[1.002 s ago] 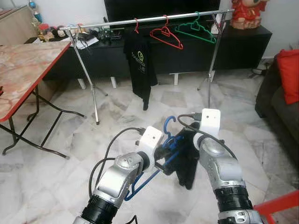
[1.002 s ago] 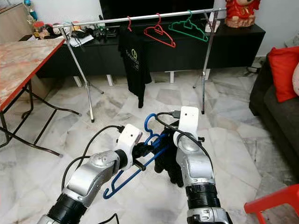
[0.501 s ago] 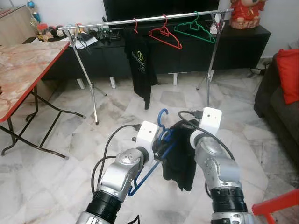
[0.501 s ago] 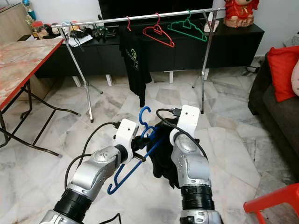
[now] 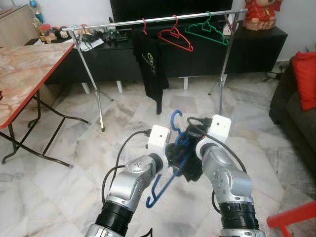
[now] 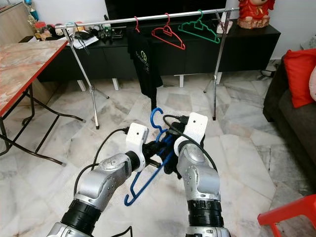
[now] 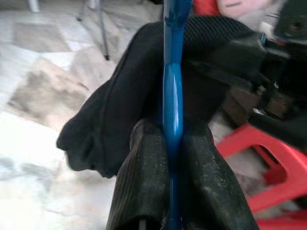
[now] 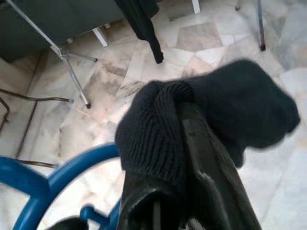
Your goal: Hang hanger
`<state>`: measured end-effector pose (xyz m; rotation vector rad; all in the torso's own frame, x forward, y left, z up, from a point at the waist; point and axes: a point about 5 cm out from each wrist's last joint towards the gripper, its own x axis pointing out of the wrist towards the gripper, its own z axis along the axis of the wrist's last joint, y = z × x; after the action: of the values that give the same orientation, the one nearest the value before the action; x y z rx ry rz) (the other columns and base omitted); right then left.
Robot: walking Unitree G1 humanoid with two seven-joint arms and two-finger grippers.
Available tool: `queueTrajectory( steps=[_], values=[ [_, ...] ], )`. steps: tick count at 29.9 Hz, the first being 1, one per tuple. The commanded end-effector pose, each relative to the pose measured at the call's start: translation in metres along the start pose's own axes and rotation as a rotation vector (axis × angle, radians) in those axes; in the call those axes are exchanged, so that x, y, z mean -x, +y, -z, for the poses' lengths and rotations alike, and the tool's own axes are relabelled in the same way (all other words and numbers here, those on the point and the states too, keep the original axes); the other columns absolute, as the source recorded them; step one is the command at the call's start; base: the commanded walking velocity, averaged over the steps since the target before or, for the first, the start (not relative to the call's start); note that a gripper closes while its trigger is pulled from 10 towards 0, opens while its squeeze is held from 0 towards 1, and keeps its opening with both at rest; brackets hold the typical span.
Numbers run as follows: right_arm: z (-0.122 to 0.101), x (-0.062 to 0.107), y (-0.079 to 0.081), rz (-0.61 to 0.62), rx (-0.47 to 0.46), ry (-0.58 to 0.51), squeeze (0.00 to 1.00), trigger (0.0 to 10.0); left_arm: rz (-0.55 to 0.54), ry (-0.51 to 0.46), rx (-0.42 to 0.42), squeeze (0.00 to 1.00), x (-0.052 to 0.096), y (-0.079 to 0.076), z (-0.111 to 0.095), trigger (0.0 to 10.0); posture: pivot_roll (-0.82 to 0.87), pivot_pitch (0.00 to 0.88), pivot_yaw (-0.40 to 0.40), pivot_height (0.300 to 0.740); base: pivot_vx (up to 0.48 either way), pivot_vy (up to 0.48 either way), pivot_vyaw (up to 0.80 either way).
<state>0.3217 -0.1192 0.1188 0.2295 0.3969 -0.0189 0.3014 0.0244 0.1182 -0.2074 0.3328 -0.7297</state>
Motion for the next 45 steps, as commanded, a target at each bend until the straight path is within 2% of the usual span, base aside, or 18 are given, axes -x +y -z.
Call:
queueTrajectory(
  steps=[1,6,10,13,18,19,20,24,26,27,28,30,34,37,40,45],
  values=[
    [-0.012,0.0,0.004,-0.017,0.062,-0.051,0.0,10.0,0.032,-0.007,-0.018,0.0,0.004,-0.002,-0.004,10.0,-0.04,0.003,0.072,0.74,0.0,0.0,0.0],
    [-0.028,-0.003,-0.016,0.05,0.144,-0.099,0.0,10.0,0.038,0.014,-0.057,0.0,0.008,0.001,-0.001,10.0,-0.04,0.002,0.073,0.74,0.0,0.0,0.0],
    [-0.033,-0.004,-0.027,0.074,0.193,-0.108,0.0,10.0,0.052,0.036,-0.084,0.0,0.011,0.003,0.0,10.0,-0.04,0.002,0.073,0.74,0.0,0.0,0.0],
    [-0.034,-0.005,-0.031,0.079,0.221,-0.108,0.0,10.0,0.064,0.048,-0.099,0.0,0.013,0.004,0.001,10.0,-0.04,0.002,0.073,0.74,0.0,0.0,0.0],
    [-0.034,-0.007,-0.029,0.042,0.269,-0.1,0.0,10.0,0.091,0.058,-0.107,0.0,0.016,0.003,0.002,10.0,-0.04,0.005,0.074,0.74,0.0,0.0,0.0],
    [-0.034,-0.006,-0.028,0.04,0.265,-0.103,0.0,10.0,0.092,0.059,-0.105,0.0,0.016,0.003,0.002,10.0,-0.04,0.005,0.074,0.74,0.0,0.0,0.0],
    [-0.037,-0.006,-0.027,0.052,0.184,-0.122,0.0,10.0,0.092,0.061,-0.102,0.0,0.015,0.002,0.003,10.0,-0.04,0.005,0.074,0.74,0.0,0.0,0.0],
    [-0.041,-0.003,-0.023,0.054,0.009,-0.167,0.0,10.0,0.081,0.056,-0.084,0.0,0.013,0.0,0.005,10.0,-0.04,0.007,0.073,0.74,0.0,0.0,0.0],
    [-0.041,-0.003,-0.023,0.053,-0.017,-0.172,0.0,10.0,0.08,0.056,-0.08,0.0,0.013,0.0,0.006,10.0,-0.04,0.007,0.073,0.74,0.0,0.0,0.0],
    [-0.041,-0.001,-0.02,0.041,-0.097,-0.18,0.0,10.0,0.082,0.057,-0.073,0.0,0.012,-0.001,0.007,10.0,-0.04,0.007,0.073,0.74,0.0,0.0,0.0],
    [-0.04,-0.001,-0.018,0.03,-0.139,-0.182,0.0,10.0,0.083,0.058,-0.071,0.0,0.012,-0.001,0.007,10.0,-0.04,0.007,0.073,0.74,0.0,0.0,0.0],
    [-0.038,0.001,-0.012,-0.003,-0.17,-0.181,0.0,10.0,0.087,0.055,-0.064,0.0,0.012,-0.001,0.007,10.0,-0.04,0.007,0.073,0.74,0.0,0.0,0.0],
    [-0.035,0.002,-0.002,-0.05,-0.153,-0.173,0.0,10.0,0.097,0.048,-0.054,0.0,0.012,-0.002,0.005,10.0,-0.04,0.005,0.074,0.74,0.0,0.0,0.0],
    [-0.036,0.0,-0.003,-0.051,-0.046,-0.178,0.0,10.0,0.129,0.055,-0.062,0.0,0.013,-0.005,0.005,10.0,-0.04,0.004,0.073,0.74,0.0,0.0,0.0],
    [-0.037,-0.002,-0.005,-0.049,-0.044,-0.177,0.0,10.0,0.136,0.06,-0.065,0.0,0.014,-0.005,0.006,10.0,-0.04,0.003,0.071,0.74,0.0,0.0,0.0],
    [-0.041,0.0,0.001,-0.099,-0.036,-0.184,0.0,10.0,0.115,0.048,-0.064,0.0,0.011,-0.005,0.006,10.0,-0.04,0.003,0.071,0.74,0.0,0.0,0.0]
  ],
)
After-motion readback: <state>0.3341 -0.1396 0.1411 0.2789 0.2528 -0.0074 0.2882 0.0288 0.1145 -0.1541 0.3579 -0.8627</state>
